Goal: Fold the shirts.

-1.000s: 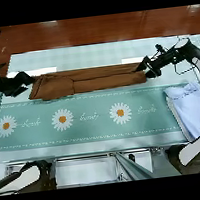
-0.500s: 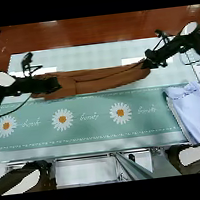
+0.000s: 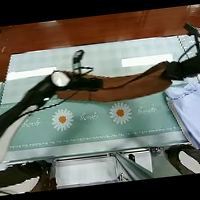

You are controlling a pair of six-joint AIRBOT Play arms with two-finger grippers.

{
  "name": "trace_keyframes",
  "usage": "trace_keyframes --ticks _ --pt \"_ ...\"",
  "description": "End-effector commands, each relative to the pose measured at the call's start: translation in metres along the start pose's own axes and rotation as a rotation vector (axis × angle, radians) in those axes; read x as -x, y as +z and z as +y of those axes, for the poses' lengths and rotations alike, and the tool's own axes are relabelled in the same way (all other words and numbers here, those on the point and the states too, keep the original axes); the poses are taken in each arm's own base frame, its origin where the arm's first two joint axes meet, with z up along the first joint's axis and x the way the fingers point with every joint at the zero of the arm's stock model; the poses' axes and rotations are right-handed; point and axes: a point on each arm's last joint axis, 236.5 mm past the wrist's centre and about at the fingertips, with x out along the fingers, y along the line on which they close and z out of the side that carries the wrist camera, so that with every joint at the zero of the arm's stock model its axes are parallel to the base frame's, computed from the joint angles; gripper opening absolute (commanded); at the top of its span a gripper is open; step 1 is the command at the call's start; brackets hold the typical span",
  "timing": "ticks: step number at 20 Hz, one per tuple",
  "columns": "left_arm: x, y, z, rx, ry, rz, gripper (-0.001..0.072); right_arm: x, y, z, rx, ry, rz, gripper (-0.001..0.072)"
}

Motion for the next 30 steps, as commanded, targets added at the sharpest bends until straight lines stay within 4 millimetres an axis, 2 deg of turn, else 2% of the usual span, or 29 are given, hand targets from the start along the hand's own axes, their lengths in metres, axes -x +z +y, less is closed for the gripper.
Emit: trace_keyframes --ticks 1,3,5,7,8,9,10,11,12,13,15,16,18,19,20,22,23,25,27,30 --pt "-0.068 -0.011 -0.058 -0.003 -0.064 0.052 0.0023 0.021 -0.019 0.011 0.003 -0.004 -0.076 0.0031" --pt "-0.097 -0.036 -0.091 -0.02 -0.106 0.137 0.0024 0.024 -0.02 0.015 0.008 0.008 -0.085 0.003" --pt "-0.116 -0.073 -0.123 -0.045 -0.155 0.24 0.0024 0.024 -0.018 0.019 0.022 0.015 -0.094 0.003" --pt "-0.122 -0.104 -0.149 -0.056 -0.197 0.317 0.0024 0.022 -0.013 0.024 0.036 0.021 -0.114 0.0031" --pt "-0.121 -0.111 -0.156 -0.067 -0.206 0.333 0.0024 0.022 -0.01 0.027 0.044 0.025 -0.126 0.0031" --pt "-0.117 -0.109 -0.16 -0.077 -0.214 0.335 0.0024 0.021 -0.009 0.03 0.048 0.03 -0.131 0.0031" --pt "-0.11 -0.097 -0.159 -0.089 -0.224 0.331 0.0024 0.02 -0.01 0.033 0.05 0.036 -0.13 0.0031" --pt "-0.098 -0.078 -0.152 -0.09 -0.229 0.32 0.0024 0.019 -0.01 0.037 0.051 0.041 -0.129 0.0031" --pt "-0.084 -0.054 -0.139 -0.09 -0.223 0.3 0.0024 0.018 -0.011 0.04 0.055 0.047 -0.125 0.0031" --pt "-0.065 -0.028 -0.117 -0.082 -0.195 0.274 0.0024 0.015 -0.012 0.046 0.06 0.059 -0.113 0.0031" --pt "-0.009 0.022 -0.051 -0.066 -0.086 0.237 0.0024 0.008 -0.009 0.061 0.083 0.084 -0.081 0.0031" --pt "0.024 0.04 -0.014 -0.061 -0.003 0.223 0.0023 0.003 -0.005 0.072 0.105 0.098 -0.067 0.0031" --pt "0.106 0.067 0.068 -0.006 0.202 0.149 0.0024 -0.01 0.009 0.101 0.16 0.133 -0.045 0.0031" --pt "0.151 0.076 0.1 0.036 0.277 0.078 0.0024 -0.02 0.016 0.118 0.191 0.152 -0.026 0.0031" --pt "0.193 0.08 0.121 0.085 0.316 -0.009 0.0025 -0.032 0.022 0.134 0.22 0.168 -0.004 0.0031" --pt "0.271 0.074 0.15 0.167 0.393 -0.222 0.0025 -0.062 0.03 0.168 0.279 0.197 0.054 0.0031" --pt "0.303 0.061 0.158 0.197 0.431 -0.32 0.0025 -0.079 0.033 0.184 0.302 0.209 0.08 0.0031" --pt "0.341 0.023 0.162 0.242 0.485 -0.444 0.0025 -0.12 0.038 0.211 0.33 0.222 0.137 0.0031" --pt "0.347 -0.021 0.157 0.273 0.502 -0.489 0.0025 -0.159 0.042 0.235 0.348 0.247 0.181 0.0031" --pt "0.327 -0.066 0.141 0.332 0.429 -0.527 0.0025 -0.214 0.048 0.266 0.35 0.304 0.223 0.0031"
